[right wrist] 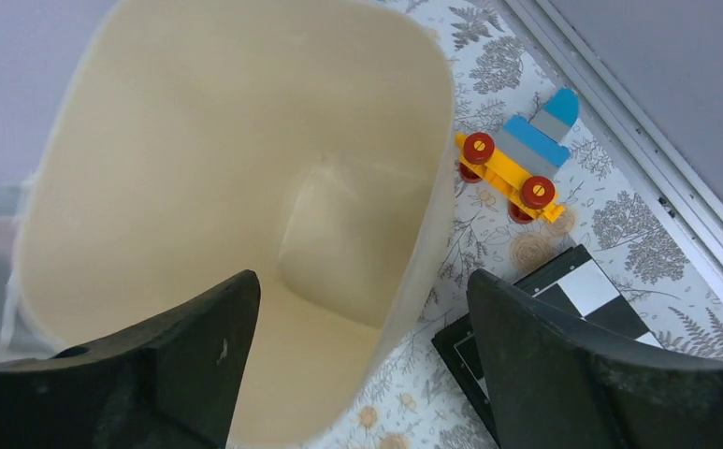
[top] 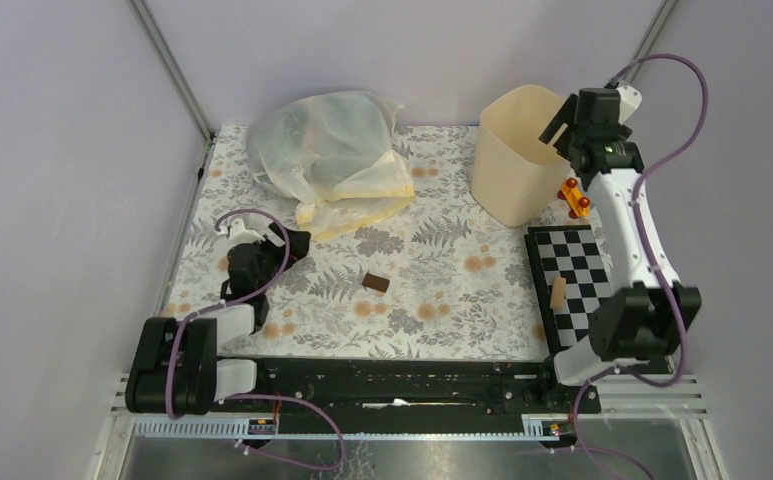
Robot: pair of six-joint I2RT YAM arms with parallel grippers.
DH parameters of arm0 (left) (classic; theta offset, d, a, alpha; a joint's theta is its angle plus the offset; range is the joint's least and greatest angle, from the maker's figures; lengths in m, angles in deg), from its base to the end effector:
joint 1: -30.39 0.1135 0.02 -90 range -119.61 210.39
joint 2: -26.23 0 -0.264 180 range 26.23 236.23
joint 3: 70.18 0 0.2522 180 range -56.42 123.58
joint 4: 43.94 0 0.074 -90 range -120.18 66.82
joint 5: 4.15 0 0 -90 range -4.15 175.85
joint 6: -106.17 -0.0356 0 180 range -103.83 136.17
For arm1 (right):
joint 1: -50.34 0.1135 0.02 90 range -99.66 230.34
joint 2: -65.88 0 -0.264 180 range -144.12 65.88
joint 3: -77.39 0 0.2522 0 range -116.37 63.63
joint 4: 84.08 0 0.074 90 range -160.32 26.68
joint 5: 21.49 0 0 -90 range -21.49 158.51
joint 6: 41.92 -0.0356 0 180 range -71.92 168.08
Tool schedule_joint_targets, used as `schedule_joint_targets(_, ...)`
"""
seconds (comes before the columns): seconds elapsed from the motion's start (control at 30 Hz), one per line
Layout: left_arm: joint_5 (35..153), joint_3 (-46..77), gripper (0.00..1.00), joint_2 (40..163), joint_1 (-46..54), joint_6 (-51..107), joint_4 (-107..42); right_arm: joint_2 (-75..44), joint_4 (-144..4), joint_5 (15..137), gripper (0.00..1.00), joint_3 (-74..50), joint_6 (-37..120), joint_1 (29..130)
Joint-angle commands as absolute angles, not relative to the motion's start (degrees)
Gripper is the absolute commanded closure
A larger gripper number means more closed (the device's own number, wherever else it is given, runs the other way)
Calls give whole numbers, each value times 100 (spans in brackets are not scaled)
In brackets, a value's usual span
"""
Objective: Put the trash bags into the trash bin
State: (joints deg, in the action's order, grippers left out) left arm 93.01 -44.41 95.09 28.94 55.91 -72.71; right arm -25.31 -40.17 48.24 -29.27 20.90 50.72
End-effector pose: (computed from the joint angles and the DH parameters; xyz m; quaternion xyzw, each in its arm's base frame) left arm 0.2147 -0.0099 0.1604 -0.2223 0.7572 -0.2615 0.5558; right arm 0.3631 -0.0099 0.3936 0.2836 0.8018 -0.0268 0.5253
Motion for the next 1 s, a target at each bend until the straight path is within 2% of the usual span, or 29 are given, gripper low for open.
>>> schedule_joint_targets(0.0,9646,-4123,8,10201,2881,5532,-7933,-1258,-4585,5684,10,-2562,2857,5119)
schedule_joint_targets(0.13,9878,-3792,15,10960,2880,5567,-8176,-689,-4524,6405,11,-2408,3360,5349)
schedule_joint_targets(0.27,10364,-3486,31,11504,2881,5605,-8236,-281,-4564,6382,16,-2165,3893,6421)
schedule_joint_targets(0.4,10607,-3492,61,11651,2880,5693,-8587,73,-5664,7078,18,-1104,4299,7559)
schedule_joint_targets(0.5,10326,-3655,98,11404,2888,5663,-8593,-111,-6262,7321,20,-566,4455,7995)
schedule_joint_targets(0.7,9610,-4015,100,10386,2890,5542,-8110,-1297,-6755,7020,21,-542,4764,8587)
schedule_joint_targets(0.97,9428,-4013,100,9287,2894,5373,-6431,-2811,-7494,6195,16,-996,4568,8630)
